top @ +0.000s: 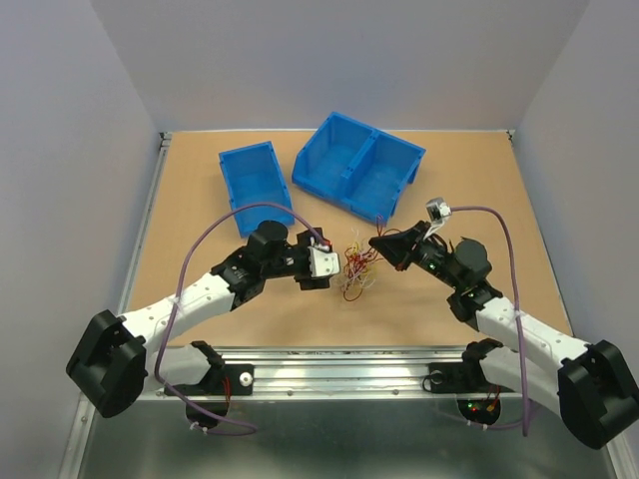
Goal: Untangle the cables
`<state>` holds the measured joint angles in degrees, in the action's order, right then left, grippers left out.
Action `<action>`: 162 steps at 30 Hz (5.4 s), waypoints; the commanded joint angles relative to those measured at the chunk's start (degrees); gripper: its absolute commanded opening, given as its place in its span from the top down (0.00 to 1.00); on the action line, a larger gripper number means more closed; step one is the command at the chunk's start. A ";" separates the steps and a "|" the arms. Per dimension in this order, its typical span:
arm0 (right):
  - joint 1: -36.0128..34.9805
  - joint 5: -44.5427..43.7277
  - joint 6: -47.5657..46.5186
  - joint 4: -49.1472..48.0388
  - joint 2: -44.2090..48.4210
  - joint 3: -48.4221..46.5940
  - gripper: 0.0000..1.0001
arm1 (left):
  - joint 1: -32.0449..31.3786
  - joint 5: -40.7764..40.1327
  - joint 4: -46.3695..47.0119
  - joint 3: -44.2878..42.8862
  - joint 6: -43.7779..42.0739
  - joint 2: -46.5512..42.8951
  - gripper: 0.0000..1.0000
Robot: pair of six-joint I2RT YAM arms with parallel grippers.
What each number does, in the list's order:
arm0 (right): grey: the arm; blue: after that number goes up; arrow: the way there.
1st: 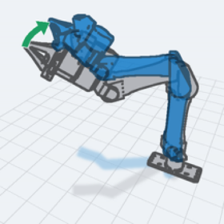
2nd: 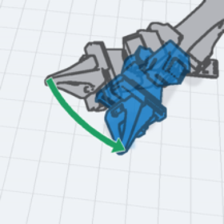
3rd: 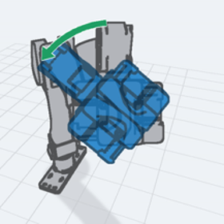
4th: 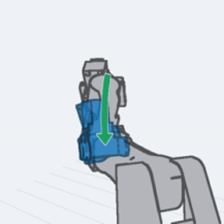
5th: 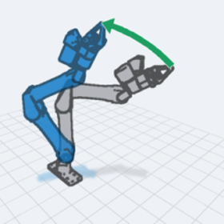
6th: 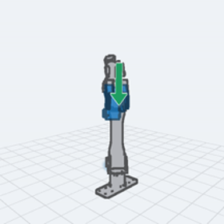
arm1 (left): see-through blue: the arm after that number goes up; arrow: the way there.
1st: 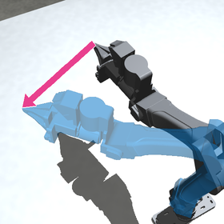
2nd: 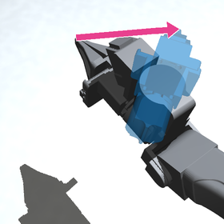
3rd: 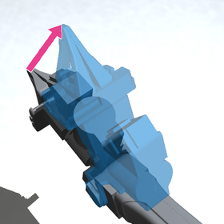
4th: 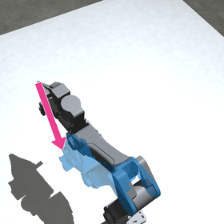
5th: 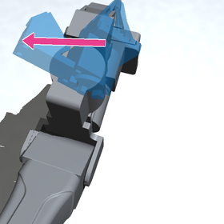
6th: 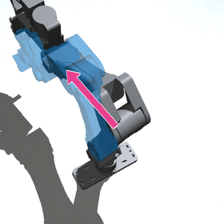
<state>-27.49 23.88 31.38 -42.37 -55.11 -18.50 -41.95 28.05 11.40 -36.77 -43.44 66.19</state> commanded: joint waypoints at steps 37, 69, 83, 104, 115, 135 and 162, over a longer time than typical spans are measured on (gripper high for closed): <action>-4.24 -45.47 -0.80 34.34 52.69 1.05 1.00 | 23.74 4.04 15.32 -5.41 21.11 2.26 1.00; -4.24 -35.00 -7.90 25.86 47.48 6.90 0.38 | 35.98 1.27 31.14 10.67 32.19 -37.72 1.00; -4.33 1.51 -11.25 6.70 3.90 0.41 0.10 | 35.89 14.75 28.86 9.44 31.22 -37.89 1.00; -21.47 -16.31 -17.92 1.24 -28.98 -14.18 0.12 | 35.89 9.13 27.71 8.65 30.87 -36.66 1.00; -22.96 -21.76 -19.42 2.03 -45.33 -23.51 0.14 | 35.89 8.42 27.71 8.48 30.52 -35.70 1.00; -22.79 -77.74 -10.55 2.99 12.42 16.08 0.99 | 35.89 -18.80 30.79 9.62 32.45 -36.40 1.00; -22.61 -64.58 -10.98 14.16 34.99 10.60 1.00 | 29.04 26.72 20.77 10.50 14.44 -27.18 0.16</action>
<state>-50.15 -47.05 22.35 -25.17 -18.15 -3.38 -11.07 52.82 31.75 -26.24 -24.25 38.65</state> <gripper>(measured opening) 0.035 0.808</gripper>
